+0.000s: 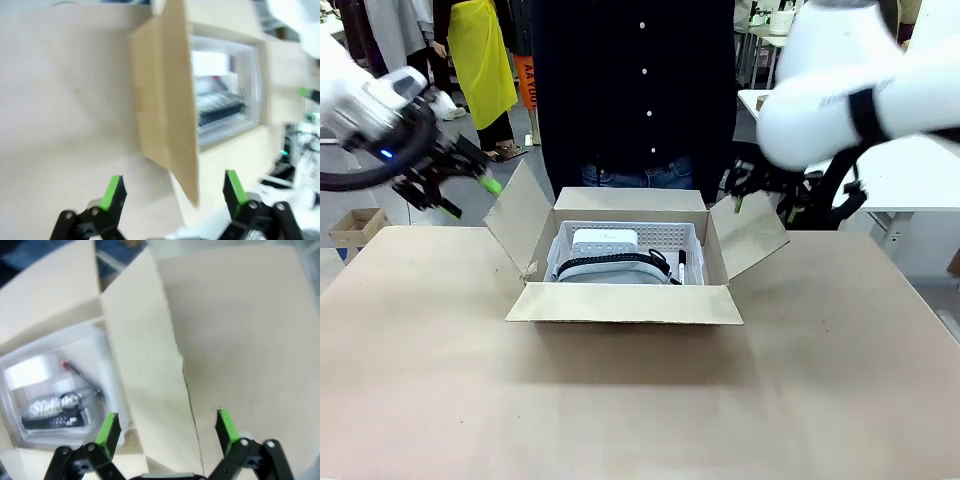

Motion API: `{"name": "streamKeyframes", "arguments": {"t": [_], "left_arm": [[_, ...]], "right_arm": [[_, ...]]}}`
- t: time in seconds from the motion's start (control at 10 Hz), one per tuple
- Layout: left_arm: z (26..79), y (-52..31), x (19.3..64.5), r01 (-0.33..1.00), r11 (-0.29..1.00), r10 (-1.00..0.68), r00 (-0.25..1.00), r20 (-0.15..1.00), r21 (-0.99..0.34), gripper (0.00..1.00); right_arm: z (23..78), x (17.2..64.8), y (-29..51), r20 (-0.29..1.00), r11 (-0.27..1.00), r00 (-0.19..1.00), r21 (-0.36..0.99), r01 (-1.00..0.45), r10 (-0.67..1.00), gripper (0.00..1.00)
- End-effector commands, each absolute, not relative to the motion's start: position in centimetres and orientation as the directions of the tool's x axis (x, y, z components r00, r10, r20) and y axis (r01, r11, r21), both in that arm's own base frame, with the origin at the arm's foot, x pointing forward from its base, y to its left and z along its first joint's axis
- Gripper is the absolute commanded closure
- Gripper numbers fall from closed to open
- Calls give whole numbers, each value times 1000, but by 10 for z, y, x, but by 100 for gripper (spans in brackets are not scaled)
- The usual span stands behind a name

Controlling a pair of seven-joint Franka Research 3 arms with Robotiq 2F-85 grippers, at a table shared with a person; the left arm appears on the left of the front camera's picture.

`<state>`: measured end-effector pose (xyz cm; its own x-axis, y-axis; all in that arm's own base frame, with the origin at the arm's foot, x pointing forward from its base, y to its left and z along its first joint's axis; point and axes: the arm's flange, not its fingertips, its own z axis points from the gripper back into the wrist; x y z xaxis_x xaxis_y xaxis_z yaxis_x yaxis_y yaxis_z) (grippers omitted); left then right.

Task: Pack the gift set into the box.
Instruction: Lift both hands away from the flaps of the Package Box.

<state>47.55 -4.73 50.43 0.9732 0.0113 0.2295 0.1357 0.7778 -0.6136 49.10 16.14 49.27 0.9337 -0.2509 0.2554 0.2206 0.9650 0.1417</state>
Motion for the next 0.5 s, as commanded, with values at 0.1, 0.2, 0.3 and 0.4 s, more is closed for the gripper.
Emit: {"name": "streamKeyframes", "arguments": {"t": [0.1,0.2,0.3,0.4], "left_arm": [[520,46,435,213,491,27,965,260,-845,0],[507,77,429,240,369,12,965,263,-898,0],[488,105,427,237,253,35,967,253,-938,0],[464,128,425,211,142,86,971,224,-967,0]], "right_arm": [[550,432,72,150,892,973,443,92,-175,0],[548,416,37,142,822,972,565,74,-185,0],[536,405,1,129,730,968,679,73,-217,0],[512,397,-35,100,623,956,776,98,-275,0]]}}
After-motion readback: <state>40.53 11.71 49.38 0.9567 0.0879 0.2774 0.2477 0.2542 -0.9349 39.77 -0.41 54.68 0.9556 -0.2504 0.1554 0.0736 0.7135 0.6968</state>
